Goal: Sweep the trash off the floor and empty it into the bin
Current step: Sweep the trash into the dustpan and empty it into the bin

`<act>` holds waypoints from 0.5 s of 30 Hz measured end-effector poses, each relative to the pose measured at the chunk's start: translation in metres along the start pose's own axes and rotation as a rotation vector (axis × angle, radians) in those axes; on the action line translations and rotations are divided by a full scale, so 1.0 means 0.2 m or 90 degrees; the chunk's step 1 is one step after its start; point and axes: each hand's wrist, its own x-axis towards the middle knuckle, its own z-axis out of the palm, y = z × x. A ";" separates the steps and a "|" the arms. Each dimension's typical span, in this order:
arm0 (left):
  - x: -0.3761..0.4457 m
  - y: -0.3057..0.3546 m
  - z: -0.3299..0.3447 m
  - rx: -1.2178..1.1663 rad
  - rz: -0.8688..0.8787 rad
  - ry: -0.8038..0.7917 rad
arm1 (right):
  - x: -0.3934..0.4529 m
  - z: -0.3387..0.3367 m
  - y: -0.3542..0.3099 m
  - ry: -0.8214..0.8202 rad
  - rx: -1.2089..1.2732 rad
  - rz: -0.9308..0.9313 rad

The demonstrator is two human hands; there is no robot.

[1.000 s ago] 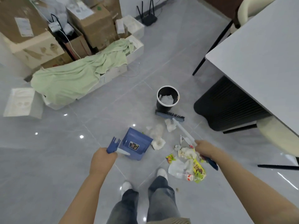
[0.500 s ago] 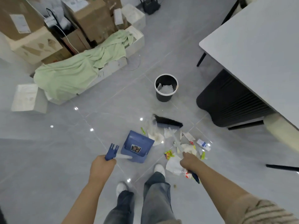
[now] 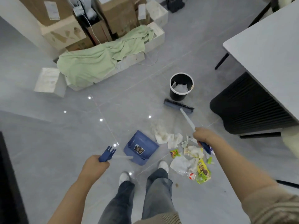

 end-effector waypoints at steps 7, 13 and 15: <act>-0.03 -0.30 -0.19 -0.028 -0.040 0.051 | -0.03 0.56 -0.15 -0.064 -0.030 -0.010; 0.03 -0.60 -0.32 -0.089 -0.041 0.126 | -0.35 0.92 -0.26 -0.102 0.001 -0.018; 0.04 -0.72 -0.38 -0.093 -0.025 0.141 | -0.44 0.97 -0.36 -0.084 0.031 -0.019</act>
